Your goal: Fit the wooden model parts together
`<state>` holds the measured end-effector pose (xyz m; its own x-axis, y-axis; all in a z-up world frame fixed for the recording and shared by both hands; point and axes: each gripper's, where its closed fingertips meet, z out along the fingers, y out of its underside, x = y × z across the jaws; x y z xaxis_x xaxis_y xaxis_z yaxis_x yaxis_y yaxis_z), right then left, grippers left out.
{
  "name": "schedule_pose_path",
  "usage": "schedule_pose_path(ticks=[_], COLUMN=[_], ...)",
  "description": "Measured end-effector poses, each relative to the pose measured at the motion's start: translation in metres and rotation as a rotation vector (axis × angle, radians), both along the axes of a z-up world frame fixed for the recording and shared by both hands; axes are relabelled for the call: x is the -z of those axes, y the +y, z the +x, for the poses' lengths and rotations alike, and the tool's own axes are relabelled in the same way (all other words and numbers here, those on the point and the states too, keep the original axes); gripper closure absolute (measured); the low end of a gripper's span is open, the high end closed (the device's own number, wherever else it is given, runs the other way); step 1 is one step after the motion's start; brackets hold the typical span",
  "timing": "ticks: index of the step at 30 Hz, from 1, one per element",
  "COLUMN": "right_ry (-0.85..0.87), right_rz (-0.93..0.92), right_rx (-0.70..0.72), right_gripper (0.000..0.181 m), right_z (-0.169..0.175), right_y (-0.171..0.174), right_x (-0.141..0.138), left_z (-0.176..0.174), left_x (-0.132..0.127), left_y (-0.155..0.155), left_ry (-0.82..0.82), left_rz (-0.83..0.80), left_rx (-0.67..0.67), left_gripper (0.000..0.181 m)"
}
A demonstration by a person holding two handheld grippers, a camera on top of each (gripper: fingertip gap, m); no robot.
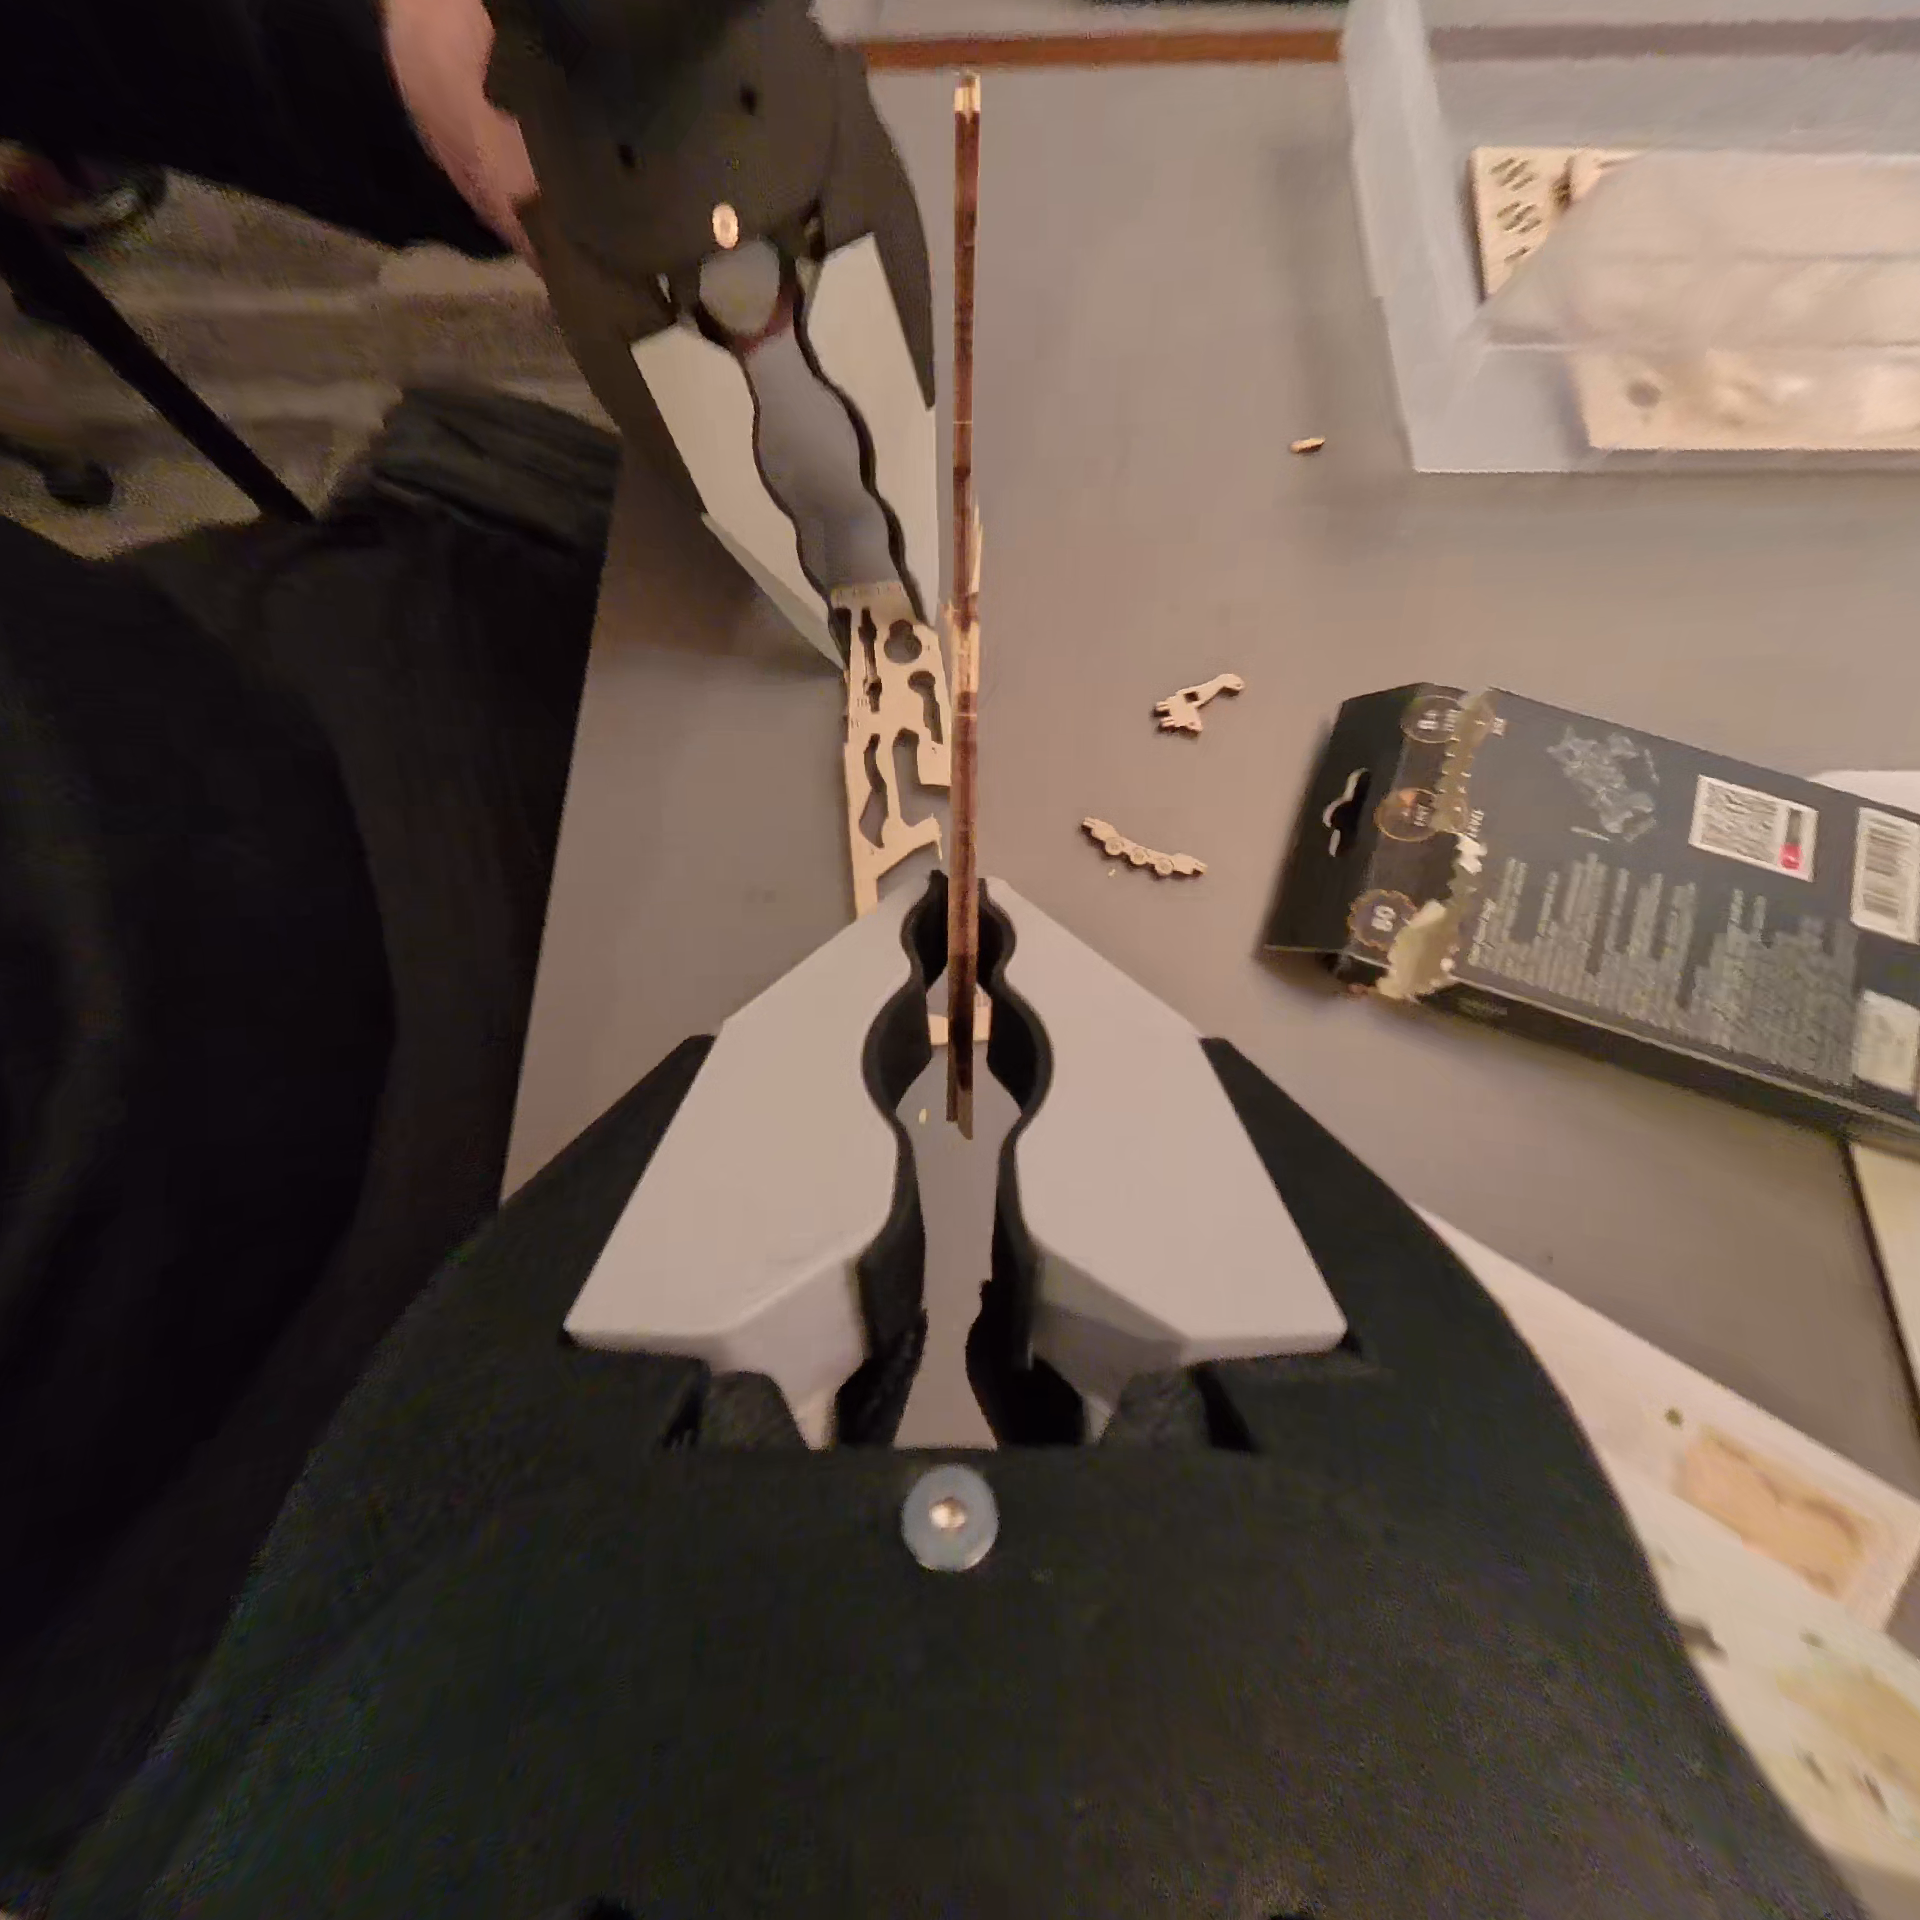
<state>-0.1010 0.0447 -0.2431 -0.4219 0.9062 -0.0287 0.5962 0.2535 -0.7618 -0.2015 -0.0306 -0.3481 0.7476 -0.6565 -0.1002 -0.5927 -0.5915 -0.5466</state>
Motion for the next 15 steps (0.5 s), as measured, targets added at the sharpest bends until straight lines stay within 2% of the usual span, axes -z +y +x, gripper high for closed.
schedule_pose_path(ticks=[3, 6, 11, 15], right_ry=[0.038, 0.058, 0.095, 0.118], right_rz=[-0.027, -0.006, 0.060, 0.102], right_rx=[0.080, 0.216, 0.489, 0.757], right_gripper=[0.181, 0.181, 0.181, 0.181], right_z=[0.026, 0.062, 0.136, 0.209], right_y=[0.025, 0.064, 0.147, 0.231], right_x=[-0.031, -0.063, -0.109, -0.140], left_z=[0.000, -0.001, 0.000, -0.001], left_x=[0.000, -0.005, -0.020, -0.043], left_y=[0.000, 0.001, 0.000, 0.007], left_ry=[-0.009, -0.003, -0.008, -0.018], left_rz=[0.019, 0.074, 0.133, 0.190], left_rx=[0.004, 0.007, 0.001, -0.029], left_gripper=[0.157, 0.157, 0.157, 0.157])
